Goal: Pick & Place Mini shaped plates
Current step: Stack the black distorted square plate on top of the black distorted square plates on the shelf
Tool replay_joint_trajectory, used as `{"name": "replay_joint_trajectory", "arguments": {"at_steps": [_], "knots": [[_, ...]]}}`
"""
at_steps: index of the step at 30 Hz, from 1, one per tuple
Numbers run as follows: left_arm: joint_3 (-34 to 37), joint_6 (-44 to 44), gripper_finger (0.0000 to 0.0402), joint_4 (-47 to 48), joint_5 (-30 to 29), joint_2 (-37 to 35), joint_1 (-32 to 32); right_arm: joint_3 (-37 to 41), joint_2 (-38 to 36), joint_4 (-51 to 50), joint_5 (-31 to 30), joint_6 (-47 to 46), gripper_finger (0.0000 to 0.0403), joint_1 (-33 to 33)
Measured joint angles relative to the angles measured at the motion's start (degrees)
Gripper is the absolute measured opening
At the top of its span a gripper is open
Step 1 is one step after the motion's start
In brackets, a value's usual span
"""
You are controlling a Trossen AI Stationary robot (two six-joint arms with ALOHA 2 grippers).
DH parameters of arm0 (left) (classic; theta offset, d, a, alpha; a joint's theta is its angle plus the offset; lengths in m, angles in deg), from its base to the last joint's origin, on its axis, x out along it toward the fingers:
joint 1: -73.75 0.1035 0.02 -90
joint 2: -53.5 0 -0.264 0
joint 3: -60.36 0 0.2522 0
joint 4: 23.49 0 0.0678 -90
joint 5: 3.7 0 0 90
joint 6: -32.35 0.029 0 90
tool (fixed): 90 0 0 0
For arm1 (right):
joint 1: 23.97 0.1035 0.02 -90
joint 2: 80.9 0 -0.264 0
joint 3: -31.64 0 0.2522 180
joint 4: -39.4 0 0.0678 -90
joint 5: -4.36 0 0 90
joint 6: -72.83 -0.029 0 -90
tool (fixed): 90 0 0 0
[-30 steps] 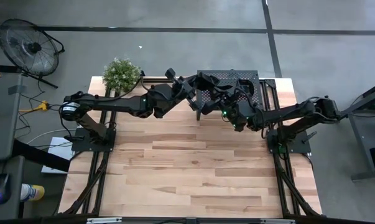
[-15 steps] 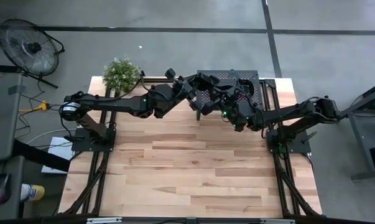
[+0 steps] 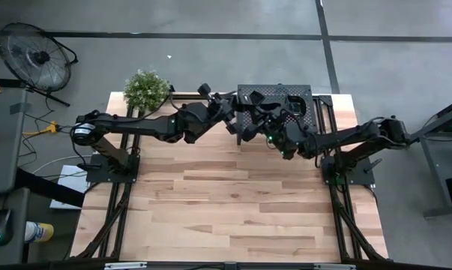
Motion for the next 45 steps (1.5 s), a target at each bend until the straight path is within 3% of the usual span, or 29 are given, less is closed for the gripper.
{"name": "replay_joint_trajectory", "arguments": {"at_steps": [8,16,21,27,35,39,45], "knots": [[0.0,2.0,0.0124,0.3,-3.0,-0.8,0.0,0.0,0.0,0.0,0.4,-0.1,0.0000,-1.2],[-0.1,2.5,0.0124,6.1,-3.0,-1.5,-2.3,0.0,-1.6,-1.1,0.5,0.0,0.0000,-3.2],[-0.1,3.3,0.0124,9.9,-6.4,-2.5,-3.8,0.1,-4.4,-6.3,0.9,0.2,0.0000,-4.8],[-0.1,-2.5,0.0124,14.1,-5.5,-8.3,-3.6,0.1,-9.7,-11.9,4.9,-0.1,0.0000,-7.0],[-0.1,-10.9,0.0124,28.8,1.6,-16.9,-2.8,0.1,-19.2,-22.2,9.6,-0.2,0.0000,-10.5],[-0.1,-12.6,0.0124,35.7,2.4,-20.4,-2.8,-0.2,-24.2,-28.2,13.0,-2.8,0.0000,-13.0],[-0.1,-15.9,0.0124,45.1,2.3,-25.3,-1.4,-9.8,-25.6,-47.5,16.7,-4.5,0.0000,-17.2]]}}
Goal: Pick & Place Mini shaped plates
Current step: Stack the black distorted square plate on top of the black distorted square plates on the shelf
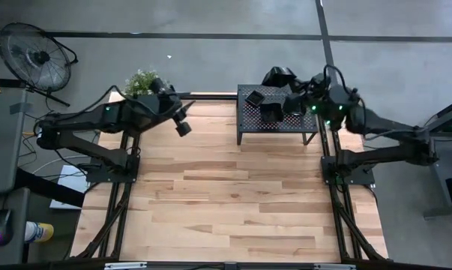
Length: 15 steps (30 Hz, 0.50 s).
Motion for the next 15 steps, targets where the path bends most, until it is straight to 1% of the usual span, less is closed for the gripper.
{"name": "replay_joint_trajectory", "arguments": {"at_steps": [5,7,11,15], "knots": [[0.0,-1.4,0.0124,4.2,6.2,-3.4,3.0,-14.6,3.4,-20.5,6.0,-0.4,0.0000,-4.1],[1.2,-1.4,0.0124,4.5,8.9,-4.7,4.2,-20.8,5.3,-29.7,9.8,-1.6,0.0000,-6.2],[7.8,-1.6,0.0124,0.1,13.8,-9.0,6.8,-32.1,9.7,-44.9,18.2,-3.2,0.0000,-11.6],[16.6,-3.7,0.0124,-7.5,19.6,-14.2,9.3,-41.7,15.2,-55.3,29.0,-3.6,0.0000,-17.6]]}}
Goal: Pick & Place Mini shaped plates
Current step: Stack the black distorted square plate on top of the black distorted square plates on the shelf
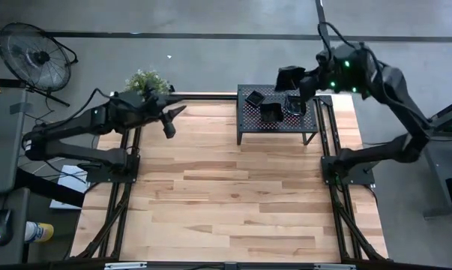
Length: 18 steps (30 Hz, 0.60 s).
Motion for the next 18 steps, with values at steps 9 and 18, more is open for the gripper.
{"name": "replay_joint_trajectory", "arguments": {"at_steps": [9,18], "knots": [[10.9,-2.9,0.0124,-8.4,4.2,-10.5,1.5,-9.8,13.9,-17.1,26.5,-2.1,0.0000,-13.6],[12.1,-2.8,0.0124,-6.2,4.4,-15.1,1.4,-9.7,24.1,-23.0,40.0,2.8,0.0000,-19.3]]}}
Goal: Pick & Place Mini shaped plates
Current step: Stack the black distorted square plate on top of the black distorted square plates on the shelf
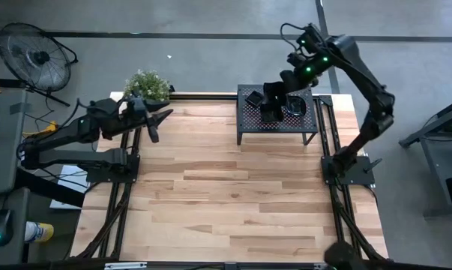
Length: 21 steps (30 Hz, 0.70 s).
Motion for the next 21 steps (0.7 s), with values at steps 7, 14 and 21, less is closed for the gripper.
{"name": "replay_joint_trajectory", "arguments": {"at_steps": [7,14,21], "knots": [[0.0,-0.3,0.0124,3.4,0.2,-0.5,-0.1,0.0,5.5,-2.2,1.0,1.6,0.0000,-0.4],[0.0,-1.7,0.0124,4.1,3.0,-0.5,-0.1,0.0,8.1,-3.7,0.2,0.5,0.0000,-0.3],[0.0,-1.8,0.0124,4.0,4.5,-0.6,-0.1,0.0,8.2,-3.7,-1.7,-3.0,0.0000,-0.3]]}}
